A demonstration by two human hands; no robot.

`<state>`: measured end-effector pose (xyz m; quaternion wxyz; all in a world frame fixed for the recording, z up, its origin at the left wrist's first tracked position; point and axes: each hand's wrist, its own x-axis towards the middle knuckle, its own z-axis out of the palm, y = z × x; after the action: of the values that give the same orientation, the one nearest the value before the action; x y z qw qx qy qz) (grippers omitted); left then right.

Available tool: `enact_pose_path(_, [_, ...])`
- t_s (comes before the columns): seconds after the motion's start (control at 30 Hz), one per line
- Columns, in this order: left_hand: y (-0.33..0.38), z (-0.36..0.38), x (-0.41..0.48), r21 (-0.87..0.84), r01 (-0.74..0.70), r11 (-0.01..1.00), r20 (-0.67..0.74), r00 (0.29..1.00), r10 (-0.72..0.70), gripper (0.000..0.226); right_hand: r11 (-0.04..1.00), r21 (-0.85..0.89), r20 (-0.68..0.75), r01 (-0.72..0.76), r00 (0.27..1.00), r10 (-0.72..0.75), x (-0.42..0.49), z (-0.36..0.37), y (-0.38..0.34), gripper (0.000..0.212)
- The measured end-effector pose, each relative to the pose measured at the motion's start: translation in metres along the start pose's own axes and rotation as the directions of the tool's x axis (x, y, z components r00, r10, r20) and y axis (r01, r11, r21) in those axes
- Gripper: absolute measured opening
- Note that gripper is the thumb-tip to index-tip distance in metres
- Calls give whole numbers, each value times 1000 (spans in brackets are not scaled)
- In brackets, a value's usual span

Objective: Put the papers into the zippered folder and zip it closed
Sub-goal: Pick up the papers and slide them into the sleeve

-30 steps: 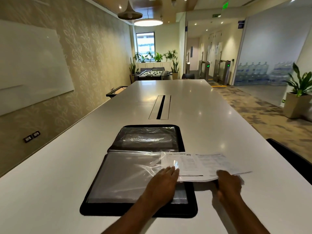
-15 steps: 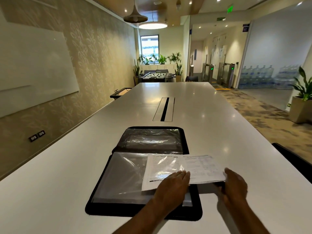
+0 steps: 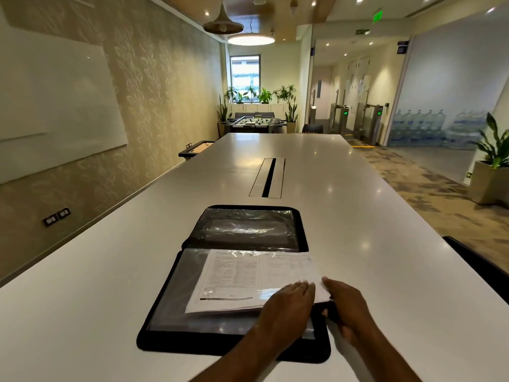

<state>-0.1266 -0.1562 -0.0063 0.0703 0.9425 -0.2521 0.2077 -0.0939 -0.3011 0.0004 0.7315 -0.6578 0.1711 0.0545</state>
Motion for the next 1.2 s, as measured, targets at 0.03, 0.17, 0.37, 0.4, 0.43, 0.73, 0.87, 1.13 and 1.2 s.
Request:
enact_pose_path(0.03, [1, 0, -1, -6, -2, 1000, -7, 1000, 2, 42, 999, -35, -4, 22, 1000, -23, 3, -4, -2, 13])
enact_pose_path(0.17, [5, 5, -3, 2, -71, 998, -12, 997, 71, 41, 990, -134, 78, 46, 996, -35, 4, 8, -6, 21])
enact_pose_path(0.37, [6, 2, -2, -167, 31, 985, -97, 994, -48, 36, 984, -178, 144, -22, 988, 48, 6, 20, -9, 21])
enact_pose_path(0.4, [6, 2, -2, -172, 13, 985, -127, 991, -36, 38, 980, -198, 130, -30, 990, 57, 8, 18, -10, 19])
enact_pose_path(0.43, [5, 2, -3, -161, -10, 987, -147, 989, -14, 40, 978, -206, 112, -43, 991, 67, 10, 17, -11, 17])
enact_pose_path(0.73, [12, 5, -6, -258, -21, 966, -142, 990, -16, 56, 896, -437, 213, -84, 958, 194, 20, 20, -22, 30])
enact_pose_path(0.87, [10, 9, -5, -243, -50, 969, -95, 995, 28, 100, 739, -672, 250, -46, 925, 285, 24, 19, -35, 33])
enact_pose_path(1.13, [-7, 19, -5, -366, 38, 930, 80, 997, -9, 94, 728, -673, 174, -129, 930, 325, 35, 17, -33, 28])
enact_pose_path(1.2, [-26, 6, -3, -432, 111, 895, 78, 993, -86, 82, 833, -545, 155, -101, 964, 219, 40, 9, -36, 26])
